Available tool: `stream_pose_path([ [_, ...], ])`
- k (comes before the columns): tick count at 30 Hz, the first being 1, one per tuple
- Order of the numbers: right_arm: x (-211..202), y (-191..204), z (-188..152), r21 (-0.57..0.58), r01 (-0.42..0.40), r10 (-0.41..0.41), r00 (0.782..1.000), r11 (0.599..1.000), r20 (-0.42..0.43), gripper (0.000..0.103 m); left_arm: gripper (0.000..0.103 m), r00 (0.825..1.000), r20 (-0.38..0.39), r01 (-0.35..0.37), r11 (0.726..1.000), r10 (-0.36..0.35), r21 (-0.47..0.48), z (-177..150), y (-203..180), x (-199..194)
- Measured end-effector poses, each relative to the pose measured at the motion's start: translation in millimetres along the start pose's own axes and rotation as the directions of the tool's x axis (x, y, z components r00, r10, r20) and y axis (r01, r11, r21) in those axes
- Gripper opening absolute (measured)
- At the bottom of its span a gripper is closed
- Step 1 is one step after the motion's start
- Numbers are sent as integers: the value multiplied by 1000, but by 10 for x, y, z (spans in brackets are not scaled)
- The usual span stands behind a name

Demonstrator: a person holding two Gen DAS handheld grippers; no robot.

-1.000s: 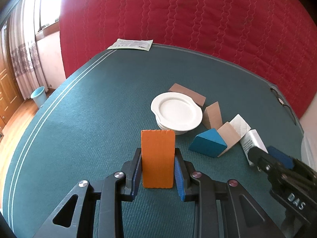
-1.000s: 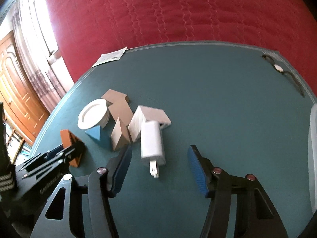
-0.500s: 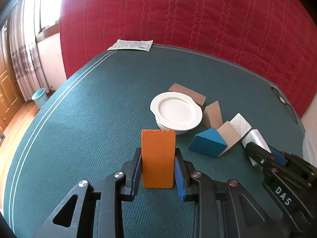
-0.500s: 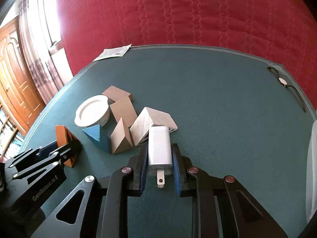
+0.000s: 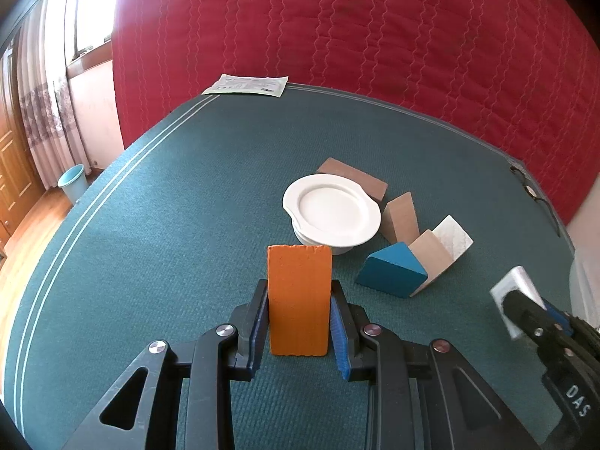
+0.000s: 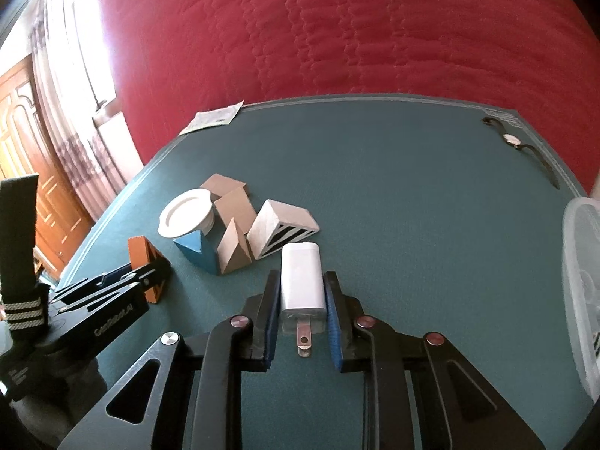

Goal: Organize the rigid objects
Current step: 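Carry the white charger into the clear bowl and open the right tool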

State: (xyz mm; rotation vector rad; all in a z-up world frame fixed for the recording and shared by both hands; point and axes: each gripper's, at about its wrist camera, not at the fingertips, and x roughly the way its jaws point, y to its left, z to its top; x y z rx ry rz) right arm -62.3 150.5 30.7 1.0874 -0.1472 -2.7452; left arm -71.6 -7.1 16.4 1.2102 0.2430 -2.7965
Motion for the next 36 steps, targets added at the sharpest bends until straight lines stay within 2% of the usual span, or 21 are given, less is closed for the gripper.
stream_pose_path([
  [13, -317, -206, -72, 70, 41, -44, 998, 997, 49, 23, 31, 997, -9, 71, 997, -71, 20, -35, -123, -59],
  [21, -559, -481, -121, 133, 85, -96, 992, 987, 78, 23, 31, 995, -8, 98, 993, -97, 61, -84, -255, -109],
  [27, -728, -762, -151, 190, 138, -158, 983, 972, 96, 23, 31, 995, -8, 100, 992, -100, 73, -102, -277, -108],
  [36, -936, -1225, -161, 279, 226, -266, 957, 933, 115, 23, 31, 995, -8, 100, 992, -99, 83, -116, -315, -118],
])
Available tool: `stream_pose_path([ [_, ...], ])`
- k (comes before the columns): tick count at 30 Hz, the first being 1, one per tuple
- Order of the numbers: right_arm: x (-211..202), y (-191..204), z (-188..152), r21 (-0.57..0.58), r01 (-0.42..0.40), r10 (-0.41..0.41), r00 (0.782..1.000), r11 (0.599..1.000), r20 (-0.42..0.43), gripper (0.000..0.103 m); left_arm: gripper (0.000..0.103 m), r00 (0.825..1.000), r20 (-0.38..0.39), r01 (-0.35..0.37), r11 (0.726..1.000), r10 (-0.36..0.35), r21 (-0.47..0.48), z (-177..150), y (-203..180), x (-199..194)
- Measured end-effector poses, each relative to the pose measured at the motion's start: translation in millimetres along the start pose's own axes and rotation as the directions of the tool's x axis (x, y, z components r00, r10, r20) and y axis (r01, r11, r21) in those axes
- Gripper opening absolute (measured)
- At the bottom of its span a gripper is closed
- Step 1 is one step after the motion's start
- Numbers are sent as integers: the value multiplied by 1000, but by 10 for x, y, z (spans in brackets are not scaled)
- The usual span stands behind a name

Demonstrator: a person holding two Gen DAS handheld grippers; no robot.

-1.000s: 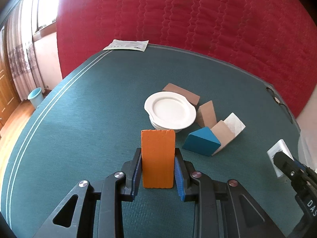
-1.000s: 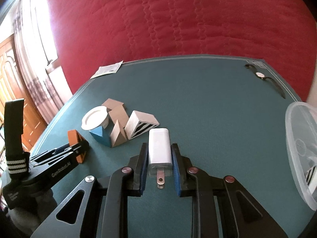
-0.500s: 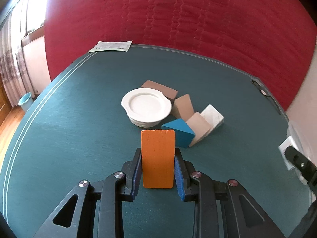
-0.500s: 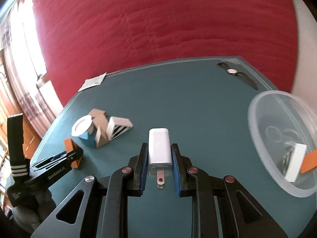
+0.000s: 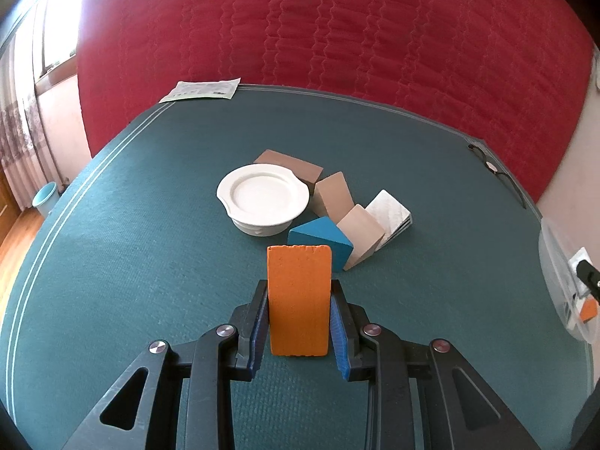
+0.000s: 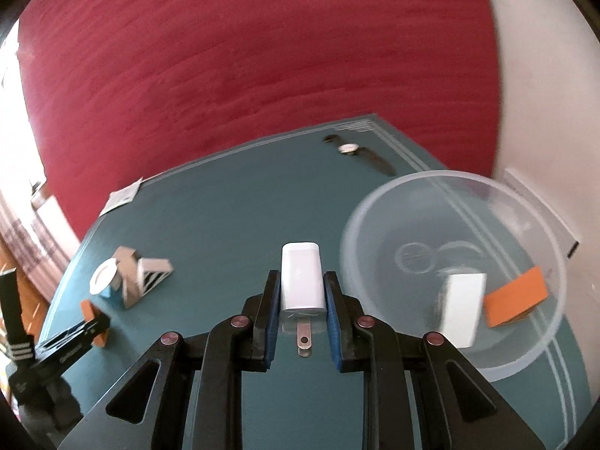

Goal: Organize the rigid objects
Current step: 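Carry the white charger into the clear bowl and open the right tool, then carry the orange rectangular block into the bowl and open the left tool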

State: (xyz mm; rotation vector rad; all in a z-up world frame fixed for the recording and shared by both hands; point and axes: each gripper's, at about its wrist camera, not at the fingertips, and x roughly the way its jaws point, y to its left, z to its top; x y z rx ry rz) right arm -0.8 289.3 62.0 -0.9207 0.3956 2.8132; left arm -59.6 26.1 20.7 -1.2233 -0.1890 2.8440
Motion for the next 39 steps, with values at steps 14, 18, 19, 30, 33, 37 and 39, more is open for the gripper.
stream_pose_path([
  [14, 91, -402, 100, 79, 108, -110, 994, 991, 19, 36, 31, 1000, 1, -8, 1000, 8, 4, -18, -44, -11],
  [18, 44, -484, 71, 84, 119, -121, 992, 989, 26, 43, 31, 1000, 2, -15, 1000, 15, 6, -27, -63, -14],
  [19, 29, -494, 59, 77, 129, -132, 991, 989, 29, 43, 31, 1000, 2, -16, 1000, 16, 6, -28, -66, -16],
  [30, -231, -663, -237, 7, 245, -245, 967, 969, 70, 44, 31, 1000, -12, 9, 999, -9, 41, -72, -272, -95],
  [33, -284, -738, -290, 15, 260, -260, 962, 965, 77, 44, 31, 999, -33, 38, 998, -36, 52, -80, -381, -90],
  [37, -366, -838, -363, 23, 275, -276, 957, 961, 88, 52, 31, 998, -37, 58, 995, -55, 81, -71, -550, -117],
  [39, -414, -895, -407, 31, 276, -278, 956, 961, 93, 54, 31, 997, -34, 72, 992, -69, 106, -56, -688, -144],
])
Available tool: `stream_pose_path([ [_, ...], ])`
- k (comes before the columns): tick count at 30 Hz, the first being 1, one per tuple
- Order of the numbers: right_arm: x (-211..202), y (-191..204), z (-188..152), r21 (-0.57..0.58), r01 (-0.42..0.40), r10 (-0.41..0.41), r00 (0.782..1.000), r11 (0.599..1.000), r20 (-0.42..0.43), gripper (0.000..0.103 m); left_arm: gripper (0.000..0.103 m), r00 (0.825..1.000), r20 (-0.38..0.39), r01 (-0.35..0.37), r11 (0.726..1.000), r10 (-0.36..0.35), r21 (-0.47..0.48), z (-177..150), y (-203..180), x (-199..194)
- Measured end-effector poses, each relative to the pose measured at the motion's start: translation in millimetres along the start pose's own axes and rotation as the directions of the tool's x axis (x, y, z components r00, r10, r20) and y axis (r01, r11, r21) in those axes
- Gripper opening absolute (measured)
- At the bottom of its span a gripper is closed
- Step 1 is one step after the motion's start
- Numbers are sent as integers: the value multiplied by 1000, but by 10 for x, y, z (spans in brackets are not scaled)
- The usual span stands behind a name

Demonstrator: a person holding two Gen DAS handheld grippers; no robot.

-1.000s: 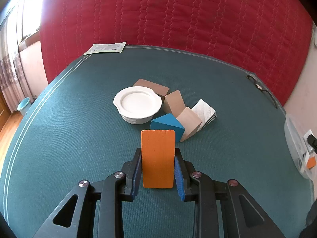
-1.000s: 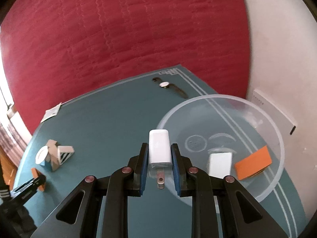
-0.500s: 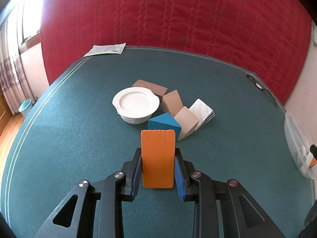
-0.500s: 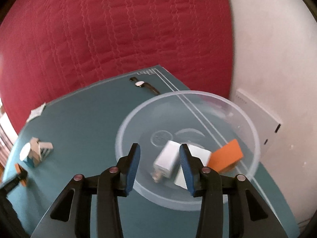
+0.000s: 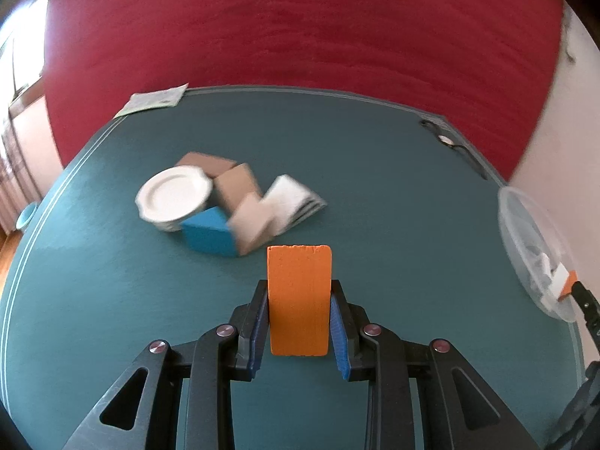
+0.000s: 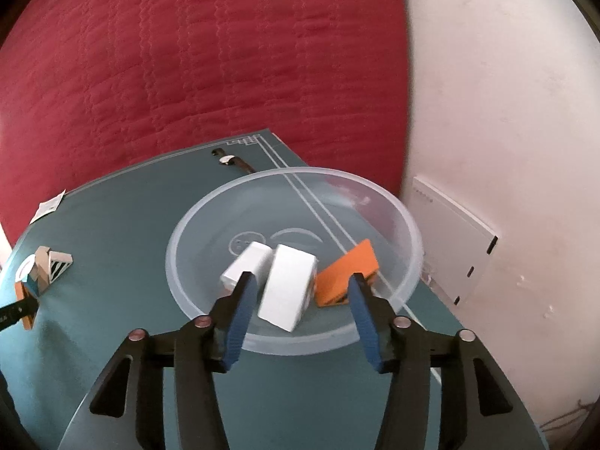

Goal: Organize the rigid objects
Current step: 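Carry the orange rectangular block into the bowl and open the left tool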

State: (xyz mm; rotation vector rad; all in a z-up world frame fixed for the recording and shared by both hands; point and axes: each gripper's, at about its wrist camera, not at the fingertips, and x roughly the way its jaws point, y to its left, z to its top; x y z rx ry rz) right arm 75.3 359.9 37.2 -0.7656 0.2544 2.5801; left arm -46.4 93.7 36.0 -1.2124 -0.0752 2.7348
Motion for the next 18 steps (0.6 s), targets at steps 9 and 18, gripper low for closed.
stream_pose_path([
  [9, -60, -213, -89, 66, -32, 33, 999, 997, -17, 59, 31, 998, 21, 54, 992, -56, 116, 154, -636, -33],
  [18, -46, -367, -182, 129, -70, 79, 994, 989, -70, 61, 31, 989, 17, 143, 968, -150, 208, 278, -1252, -52],
])
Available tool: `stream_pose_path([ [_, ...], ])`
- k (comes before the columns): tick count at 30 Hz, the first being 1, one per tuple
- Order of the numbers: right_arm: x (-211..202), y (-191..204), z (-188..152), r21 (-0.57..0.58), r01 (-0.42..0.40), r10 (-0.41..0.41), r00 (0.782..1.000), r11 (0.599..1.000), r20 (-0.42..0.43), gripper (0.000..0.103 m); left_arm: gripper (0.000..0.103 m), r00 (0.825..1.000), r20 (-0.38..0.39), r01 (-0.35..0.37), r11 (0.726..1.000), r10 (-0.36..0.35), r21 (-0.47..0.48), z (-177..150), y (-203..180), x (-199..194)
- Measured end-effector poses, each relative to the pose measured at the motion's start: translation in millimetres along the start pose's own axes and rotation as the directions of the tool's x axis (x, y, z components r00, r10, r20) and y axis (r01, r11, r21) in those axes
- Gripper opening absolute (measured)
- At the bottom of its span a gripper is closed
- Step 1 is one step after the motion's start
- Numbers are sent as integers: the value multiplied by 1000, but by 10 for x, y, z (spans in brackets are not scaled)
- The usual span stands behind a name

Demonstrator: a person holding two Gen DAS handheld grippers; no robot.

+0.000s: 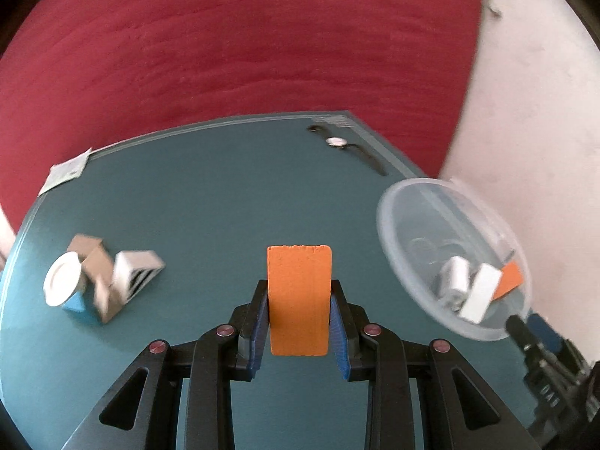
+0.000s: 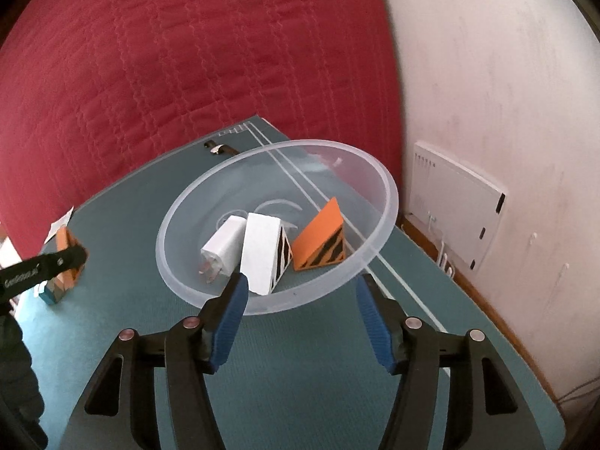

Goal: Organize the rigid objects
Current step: 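Carry the orange rectangular block into the bowl and open the left tool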

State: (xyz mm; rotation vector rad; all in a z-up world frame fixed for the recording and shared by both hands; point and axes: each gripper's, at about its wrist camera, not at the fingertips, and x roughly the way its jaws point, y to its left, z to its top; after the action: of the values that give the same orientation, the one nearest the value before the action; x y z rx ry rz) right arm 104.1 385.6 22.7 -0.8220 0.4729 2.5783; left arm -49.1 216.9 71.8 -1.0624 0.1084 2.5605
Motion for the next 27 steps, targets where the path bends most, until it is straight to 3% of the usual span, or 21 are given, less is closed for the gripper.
stream_pose_path([
  [11, 34, -101, 4, 44, -28, 28, 999, 999, -16, 63, 31, 997, -23, 79, 994, -77, 78, 138, -539, 227],
  [21, 62, -112, 4, 37, -42, 42, 999, 998, -16, 63, 32, 991, -29, 135, 984, -133, 120, 262, -785, 366],
  [22, 64, -113, 3, 36, -42, 43, 999, 998, -16, 63, 38, 990, -34, 142, 982, -139, 123, 264, -802, 379],
  [24, 68, -109, 0, 34, -44, 45, 999, 998, -15, 63, 68, 990, -38, 143, 982, -139, 123, 256, -804, 407],
  [25, 65, -104, -2, 33, -45, 46, 999, 998, -14, 63, 88, 991, -24, 131, 984, -129, 119, 245, -782, 409],
  [26, 64, -103, -5, 34, -46, 47, 999, 998, -14, 63, 95, 993, -6, 117, 986, -117, 118, 238, -752, 396],
  [27, 67, -105, -7, 34, -47, 47, 999, 998, -15, 63, 96, 995, 4, 102, 987, -103, 121, 228, -727, 393],
])
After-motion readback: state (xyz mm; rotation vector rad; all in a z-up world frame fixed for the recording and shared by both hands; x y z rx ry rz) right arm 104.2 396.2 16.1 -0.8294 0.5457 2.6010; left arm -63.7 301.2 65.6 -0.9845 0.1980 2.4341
